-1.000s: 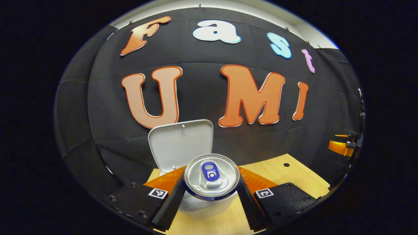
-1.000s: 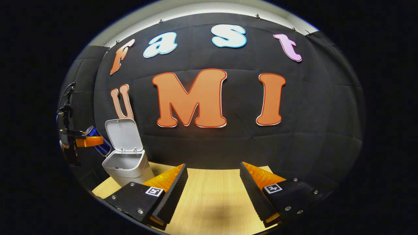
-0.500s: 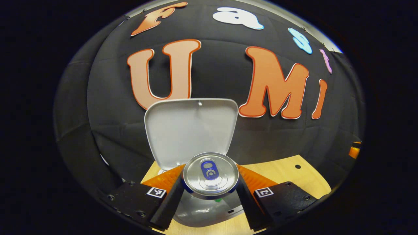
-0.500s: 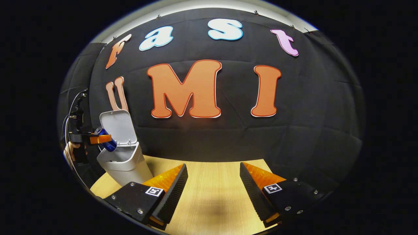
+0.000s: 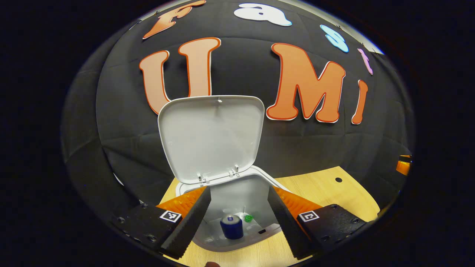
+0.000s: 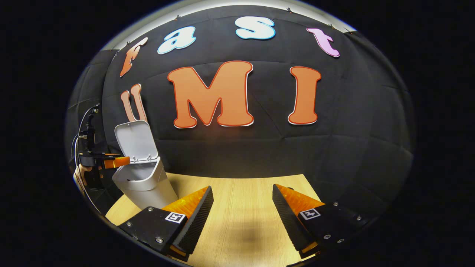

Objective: Press the lid of the desktop garbage bin to open it, pick up the crumpled paper on the desktop and throw it into the bin, then pick up the pop can on the desktop and drop it into the bin, and finally close the garbage bin lid.

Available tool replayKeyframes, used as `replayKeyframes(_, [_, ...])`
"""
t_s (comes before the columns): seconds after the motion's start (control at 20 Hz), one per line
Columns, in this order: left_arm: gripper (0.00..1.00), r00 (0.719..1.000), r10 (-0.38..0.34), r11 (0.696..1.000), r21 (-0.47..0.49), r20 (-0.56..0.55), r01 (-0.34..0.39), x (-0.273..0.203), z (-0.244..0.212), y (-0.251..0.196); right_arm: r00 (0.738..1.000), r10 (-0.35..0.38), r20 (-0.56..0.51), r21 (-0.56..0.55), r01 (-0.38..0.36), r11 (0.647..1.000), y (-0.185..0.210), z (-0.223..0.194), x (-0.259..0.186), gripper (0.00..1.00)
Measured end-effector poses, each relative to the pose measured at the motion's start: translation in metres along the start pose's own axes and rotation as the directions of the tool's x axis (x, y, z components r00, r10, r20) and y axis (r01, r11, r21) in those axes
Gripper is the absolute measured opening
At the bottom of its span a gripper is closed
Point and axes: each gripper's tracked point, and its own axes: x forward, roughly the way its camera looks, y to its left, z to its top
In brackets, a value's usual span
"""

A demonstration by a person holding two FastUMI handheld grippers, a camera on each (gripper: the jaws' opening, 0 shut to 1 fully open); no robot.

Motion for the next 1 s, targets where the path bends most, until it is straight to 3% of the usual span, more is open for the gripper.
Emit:
replayKeyframes(0.3, [0.98,1.000,-0.010,0.998,0.059,0.012,0.009,-0.024,0.025,0.002,0.999,0.035,-0.002,0.017,-0.035,0.999,0.015,-0.003,0.007,0.95])
replayKeyframes(0.7, [0.98,0.997,-0.007,1.000,0.010,0.072,0.007,-0.031,0.119,0.015,0.994,0.110,-0.018,0.033,-0.110,0.993,0.050,-0.008,0.018,0.96])
replayKeyframes(0.85, [0.97,0.998,-0.046,0.997,-0.054,0.035,0.048,-0.020,0.145,0.015,0.992,0.121,-0.025,0.033,-0.120,0.992,0.056,-0.010,0.020,0.95])
replayKeyframes(1.0, [0.98,0.999,-0.027,0.997,-0.068,0.032,0.029,-0.005,0.174,0.031,0.992,0.119,-0.029,0.027,-0.118,0.993,0.054,-0.011,0.019,0.96])
